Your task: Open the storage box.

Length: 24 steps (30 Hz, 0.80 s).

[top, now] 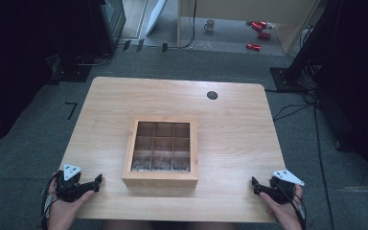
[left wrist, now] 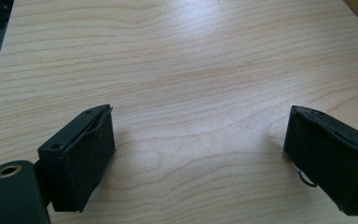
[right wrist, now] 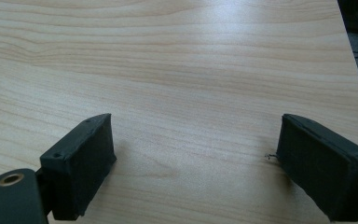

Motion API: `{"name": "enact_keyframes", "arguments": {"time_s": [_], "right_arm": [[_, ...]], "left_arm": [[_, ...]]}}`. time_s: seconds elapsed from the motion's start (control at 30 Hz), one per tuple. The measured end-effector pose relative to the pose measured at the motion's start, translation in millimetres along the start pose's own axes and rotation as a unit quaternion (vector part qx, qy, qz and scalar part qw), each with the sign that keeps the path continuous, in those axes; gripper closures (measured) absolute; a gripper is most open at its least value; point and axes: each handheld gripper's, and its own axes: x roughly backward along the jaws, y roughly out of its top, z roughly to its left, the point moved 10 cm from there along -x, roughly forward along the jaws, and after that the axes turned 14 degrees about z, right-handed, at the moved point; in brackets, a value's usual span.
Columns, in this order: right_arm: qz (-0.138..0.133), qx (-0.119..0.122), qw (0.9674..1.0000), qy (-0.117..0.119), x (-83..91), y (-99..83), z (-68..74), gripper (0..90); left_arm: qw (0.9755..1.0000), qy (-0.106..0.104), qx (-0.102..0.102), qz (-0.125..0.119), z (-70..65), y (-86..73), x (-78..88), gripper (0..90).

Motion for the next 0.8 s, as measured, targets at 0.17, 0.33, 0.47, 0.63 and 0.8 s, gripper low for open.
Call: {"name": "enact_keyframes", "arguments": {"time_s": [0.17,0.33,0.47,0.63,0.8], "right_arm": [[0.0,0.0,1.0,0.0,0.0,0.1,0.0,11.0],[0.001,0.0,1.0,0.0,-0.1,0.1,0.0,10.9],[0.001,-0.001,1.0,0.0,-0.2,0.3,0.0,11.0],[0.001,-0.001,1.0,-0.001,-0.1,0.3,0.1,11.0],[0.001,-0.003,1.0,-0.002,-0.3,0.6,0.3,11.0]], "left_arm": [[1.0,0.001,0.001,-0.006,-0.2,1.0,3.0,9.2],[0.9993,-0.028,0.003,-0.025,-10.2,7.2,13.9,9.2],[0.9974,-0.05,-0.004,-0.051,-22.0,14.8,27.4,13.8],[0.9948,-0.076,-0.014,-0.066,-35.9,19.8,38.7,13.9],[0.9915,-0.1,-0.02,-0.081,-47.1,25.1,48.5,14.2]]}}
